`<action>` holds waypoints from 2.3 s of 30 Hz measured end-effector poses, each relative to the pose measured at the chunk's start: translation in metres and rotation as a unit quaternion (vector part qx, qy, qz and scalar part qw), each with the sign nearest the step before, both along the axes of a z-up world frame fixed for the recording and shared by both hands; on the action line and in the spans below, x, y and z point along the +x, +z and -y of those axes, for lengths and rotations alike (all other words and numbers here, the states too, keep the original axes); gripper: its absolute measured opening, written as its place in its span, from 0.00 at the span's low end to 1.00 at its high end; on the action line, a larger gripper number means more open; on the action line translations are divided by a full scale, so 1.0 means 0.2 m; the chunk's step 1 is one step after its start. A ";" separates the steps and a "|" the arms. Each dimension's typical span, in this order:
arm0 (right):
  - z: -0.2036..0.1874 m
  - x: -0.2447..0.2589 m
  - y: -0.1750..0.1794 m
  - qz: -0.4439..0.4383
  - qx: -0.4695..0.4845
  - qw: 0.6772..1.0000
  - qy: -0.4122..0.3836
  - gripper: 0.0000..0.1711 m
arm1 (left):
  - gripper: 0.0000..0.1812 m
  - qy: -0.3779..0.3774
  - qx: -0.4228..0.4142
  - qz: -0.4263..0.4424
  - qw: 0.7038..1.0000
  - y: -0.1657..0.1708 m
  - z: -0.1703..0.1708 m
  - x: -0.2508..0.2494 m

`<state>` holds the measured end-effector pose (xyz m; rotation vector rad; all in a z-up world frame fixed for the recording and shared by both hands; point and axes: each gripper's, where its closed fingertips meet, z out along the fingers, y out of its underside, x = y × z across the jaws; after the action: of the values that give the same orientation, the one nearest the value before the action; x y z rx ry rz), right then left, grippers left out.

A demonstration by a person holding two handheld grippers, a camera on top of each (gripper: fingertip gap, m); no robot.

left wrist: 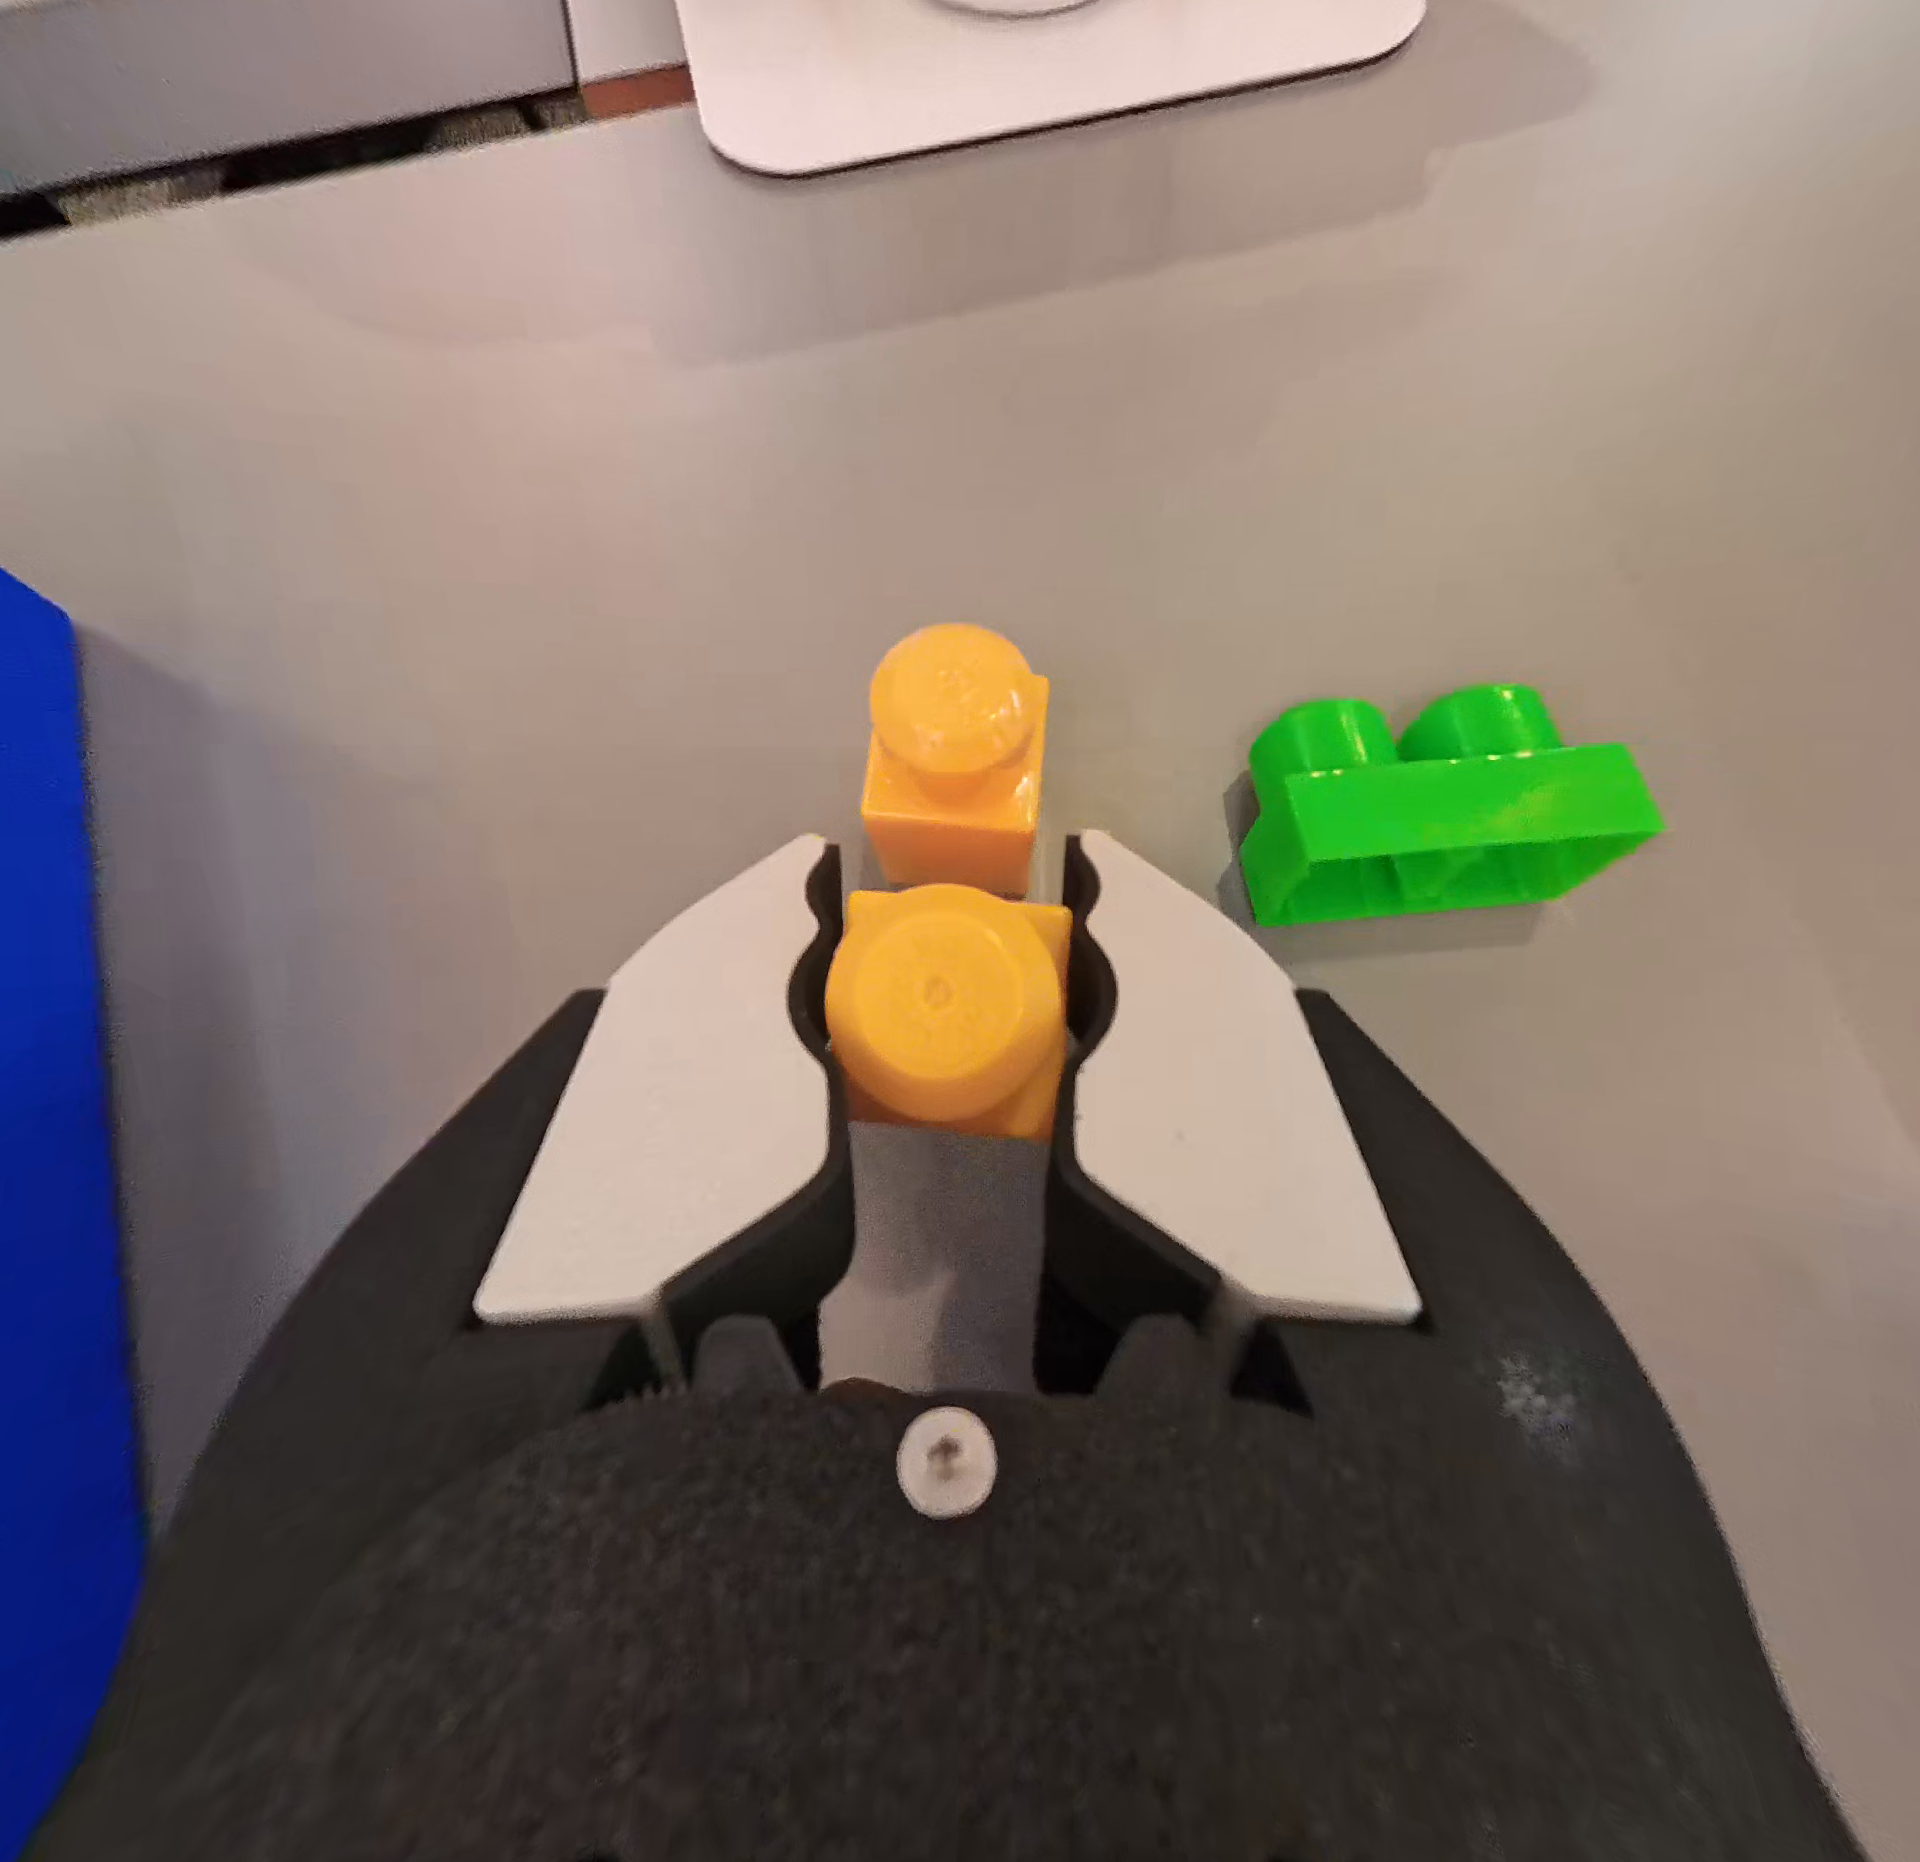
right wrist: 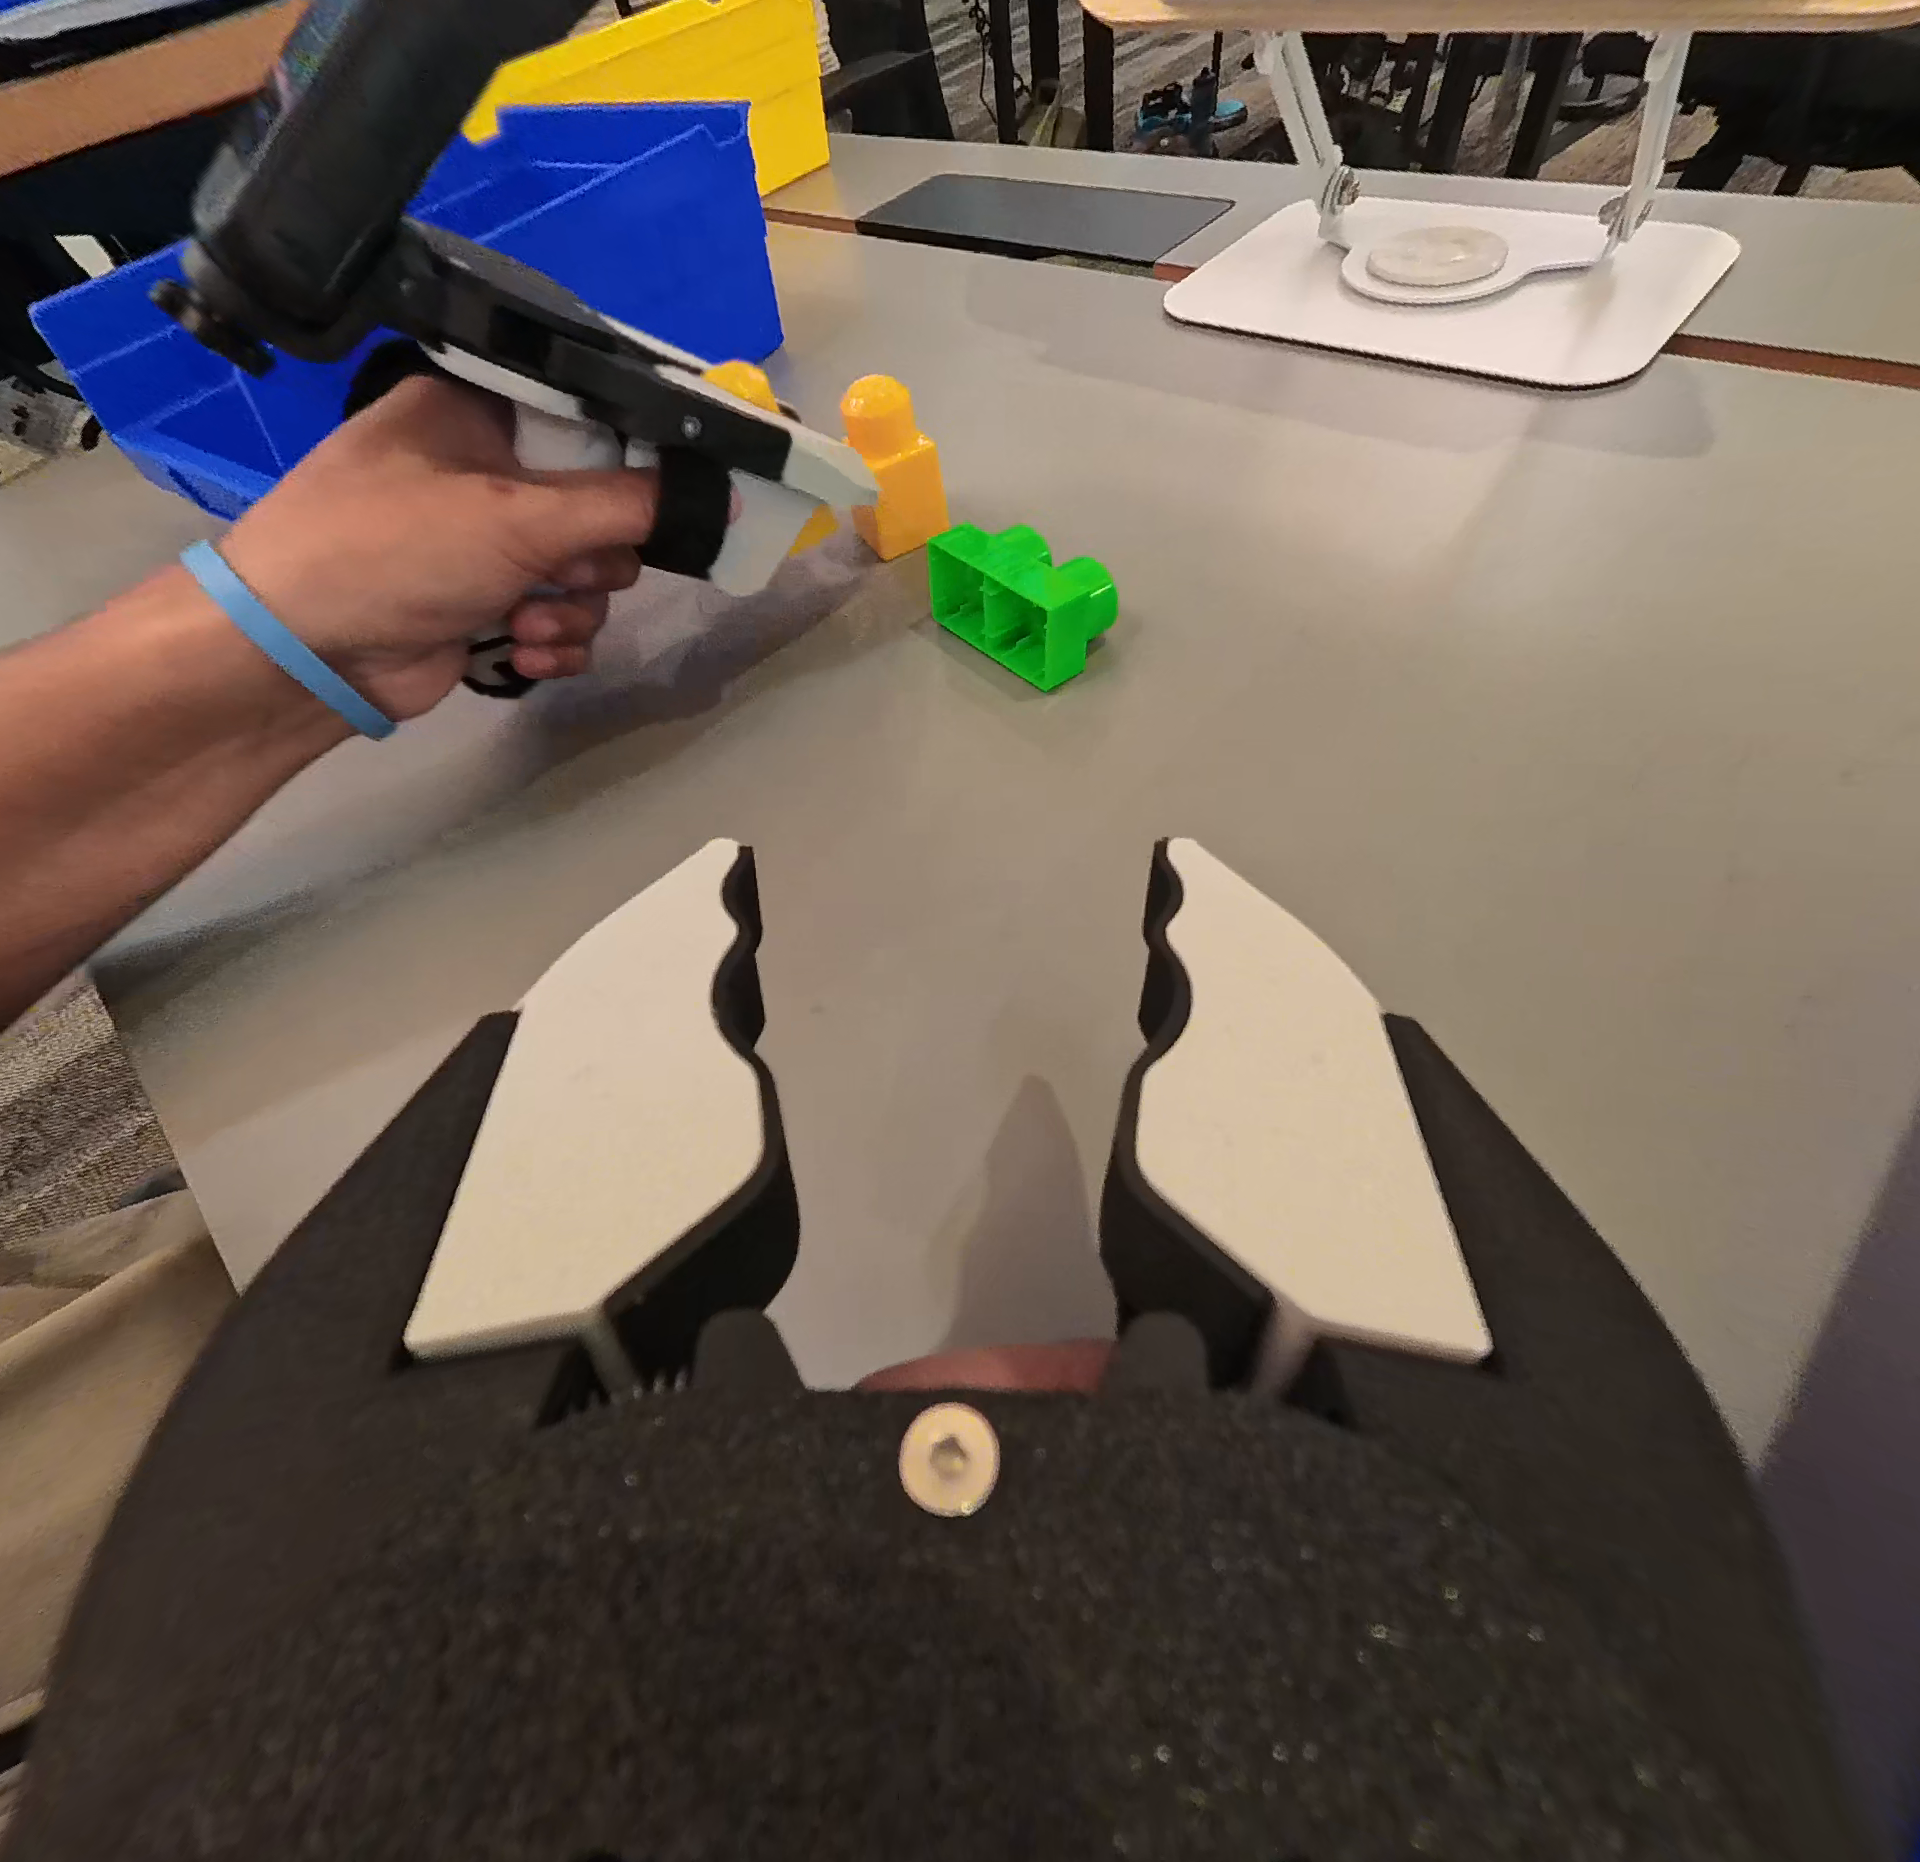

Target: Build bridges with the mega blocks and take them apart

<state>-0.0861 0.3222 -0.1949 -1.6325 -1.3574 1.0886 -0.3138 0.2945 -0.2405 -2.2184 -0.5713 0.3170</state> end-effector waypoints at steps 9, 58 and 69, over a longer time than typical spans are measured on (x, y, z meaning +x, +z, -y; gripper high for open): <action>-0.01 0.00 0.00 0.001 0.004 1.000 -0.003 0.41 | 0.22 -0.034 -0.016 -0.049 0.998 0.16 0.09 -0.07; 0.00 0.02 0.01 0.006 0.024 1.000 -0.006 0.40 | 0.00 0.094 0.036 -0.059 0.993 0.08 0.26 -0.26; -0.01 0.03 0.02 0.003 0.021 1.000 -0.007 0.39 | 0.00 0.064 0.025 0.089 0.994 -0.09 0.10 -0.42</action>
<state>-0.0807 0.3239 -0.1915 -1.6140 -1.3627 1.0419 -0.3984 0.2755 -0.2590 -2.1793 -0.8113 0.1701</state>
